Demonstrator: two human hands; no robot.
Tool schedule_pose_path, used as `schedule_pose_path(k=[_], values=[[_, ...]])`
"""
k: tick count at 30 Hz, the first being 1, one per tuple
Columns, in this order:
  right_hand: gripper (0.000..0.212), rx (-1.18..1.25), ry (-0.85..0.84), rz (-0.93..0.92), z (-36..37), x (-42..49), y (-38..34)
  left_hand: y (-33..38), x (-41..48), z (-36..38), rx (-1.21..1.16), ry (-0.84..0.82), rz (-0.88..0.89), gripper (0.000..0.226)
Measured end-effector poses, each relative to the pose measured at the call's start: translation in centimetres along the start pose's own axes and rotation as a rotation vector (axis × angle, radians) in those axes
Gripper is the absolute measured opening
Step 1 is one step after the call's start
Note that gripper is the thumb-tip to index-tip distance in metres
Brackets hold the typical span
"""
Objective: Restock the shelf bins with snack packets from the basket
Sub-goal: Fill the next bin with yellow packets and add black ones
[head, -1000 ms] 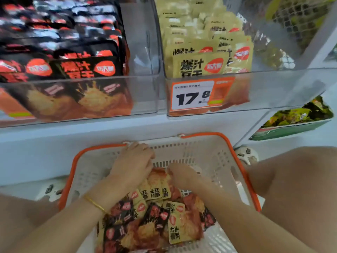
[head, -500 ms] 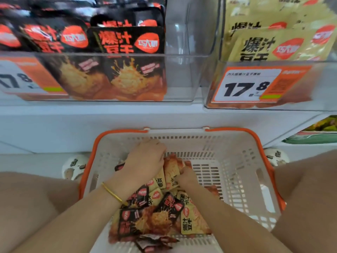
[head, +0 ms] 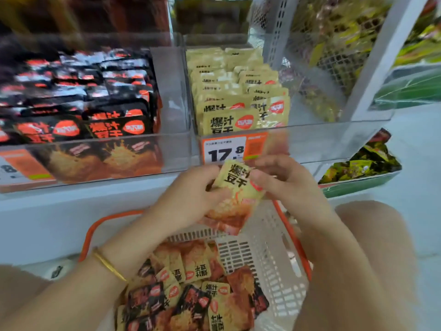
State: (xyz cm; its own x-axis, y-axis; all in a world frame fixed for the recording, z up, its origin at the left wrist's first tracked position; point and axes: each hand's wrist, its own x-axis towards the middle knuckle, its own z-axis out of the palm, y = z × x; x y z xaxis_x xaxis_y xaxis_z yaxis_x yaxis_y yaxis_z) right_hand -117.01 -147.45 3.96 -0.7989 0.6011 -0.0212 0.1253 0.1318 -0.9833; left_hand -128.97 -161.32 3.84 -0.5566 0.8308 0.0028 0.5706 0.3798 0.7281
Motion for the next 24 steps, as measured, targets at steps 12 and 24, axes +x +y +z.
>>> schedule_pose_path(k=[12, 24], values=[[0.023, -0.209, 0.336, -0.465, -6.9, 7.9, -7.8, 9.6, 6.5, -4.2, 0.416, 0.593, 0.312, 0.040], [0.026, -0.881, 0.160, 0.023, -5.8, 8.5, -7.5, 6.6, 4.6, -1.8, 0.686, 0.561, 0.506, 0.027]])
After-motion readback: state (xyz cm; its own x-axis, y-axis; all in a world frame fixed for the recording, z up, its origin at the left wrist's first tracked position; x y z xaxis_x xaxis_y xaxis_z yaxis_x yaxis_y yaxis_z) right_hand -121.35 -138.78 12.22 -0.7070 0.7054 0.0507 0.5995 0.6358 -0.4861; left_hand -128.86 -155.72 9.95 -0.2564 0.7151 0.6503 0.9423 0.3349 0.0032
